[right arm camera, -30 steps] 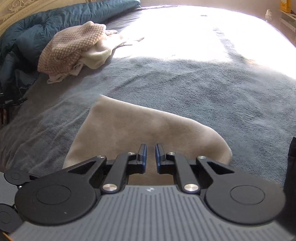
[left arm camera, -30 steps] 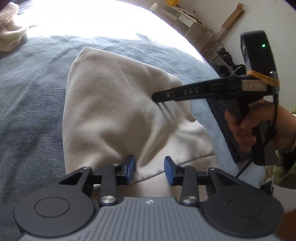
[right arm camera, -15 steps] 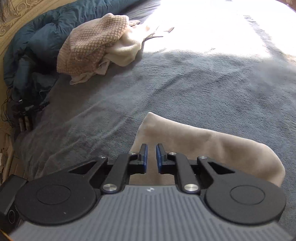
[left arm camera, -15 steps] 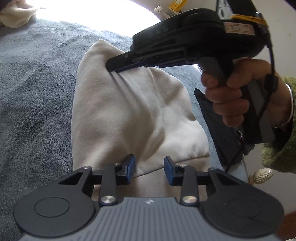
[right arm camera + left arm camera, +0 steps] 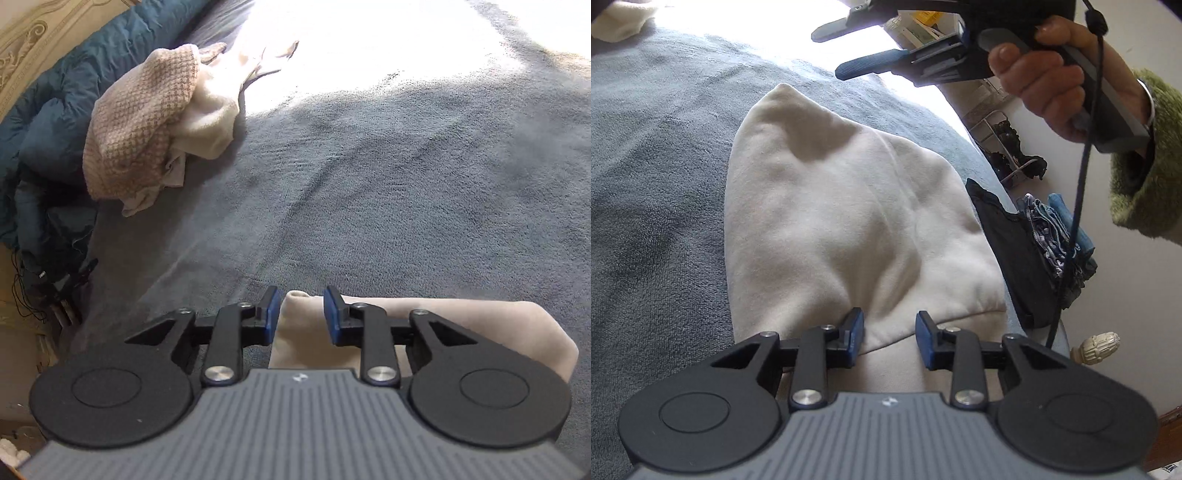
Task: Fold clothes
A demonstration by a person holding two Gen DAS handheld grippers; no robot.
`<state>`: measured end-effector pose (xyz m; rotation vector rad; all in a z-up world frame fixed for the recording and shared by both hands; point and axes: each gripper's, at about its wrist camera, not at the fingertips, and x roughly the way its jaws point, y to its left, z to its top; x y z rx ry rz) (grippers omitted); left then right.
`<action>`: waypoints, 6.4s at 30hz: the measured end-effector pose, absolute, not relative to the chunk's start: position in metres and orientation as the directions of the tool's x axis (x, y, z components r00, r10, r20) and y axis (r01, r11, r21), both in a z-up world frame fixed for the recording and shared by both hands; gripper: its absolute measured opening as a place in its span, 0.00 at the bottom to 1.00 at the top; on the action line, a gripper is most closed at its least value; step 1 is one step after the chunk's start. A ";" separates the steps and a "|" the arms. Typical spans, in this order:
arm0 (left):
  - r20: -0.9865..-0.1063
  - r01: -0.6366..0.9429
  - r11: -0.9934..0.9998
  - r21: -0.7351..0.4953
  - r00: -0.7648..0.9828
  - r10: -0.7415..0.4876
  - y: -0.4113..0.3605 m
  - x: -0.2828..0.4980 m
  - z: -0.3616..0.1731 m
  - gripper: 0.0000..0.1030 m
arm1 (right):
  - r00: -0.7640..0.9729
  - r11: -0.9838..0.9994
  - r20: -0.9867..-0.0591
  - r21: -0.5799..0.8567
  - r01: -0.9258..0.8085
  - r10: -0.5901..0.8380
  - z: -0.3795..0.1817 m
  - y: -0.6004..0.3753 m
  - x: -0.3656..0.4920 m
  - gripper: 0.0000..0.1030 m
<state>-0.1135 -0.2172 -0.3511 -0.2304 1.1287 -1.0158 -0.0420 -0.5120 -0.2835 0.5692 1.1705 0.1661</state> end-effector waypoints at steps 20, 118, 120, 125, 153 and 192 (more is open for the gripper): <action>-0.624 0.630 0.518 -0.578 0.067 -0.778 -0.226 -0.124 -0.354 0.31 | -0.358 0.874 -0.811 0.484 0.034 0.463 -0.376 -0.445 0.057 0.48; -0.896 0.620 0.775 -0.121 0.268 -0.354 -0.254 -0.158 -0.303 0.52 | 0.388 0.960 -0.887 0.173 -0.222 0.249 -0.345 -0.517 -0.317 0.08; -0.882 0.560 0.810 -0.174 0.278 -0.381 -0.246 -0.145 -0.292 0.54 | 0.404 0.961 -0.874 0.224 -0.159 0.271 -0.333 -0.532 -0.318 0.11; -0.856 0.373 0.854 -0.362 0.230 -0.463 -0.230 -0.097 -0.296 0.59 | 0.545 0.868 -0.782 0.461 0.183 0.301 -0.324 -0.611 -0.311 0.43; -0.550 0.046 0.552 -0.833 -0.180 -0.816 -0.213 -0.005 -0.426 0.72 | 0.688 0.362 -0.500 0.863 0.351 0.526 -0.421 -0.633 -0.251 0.87; -0.656 0.309 0.620 -0.721 -0.014 -0.755 -0.383 -0.114 -0.292 0.53 | 0.699 0.716 -0.610 0.668 0.202 0.372 -0.289 -0.649 -0.304 0.23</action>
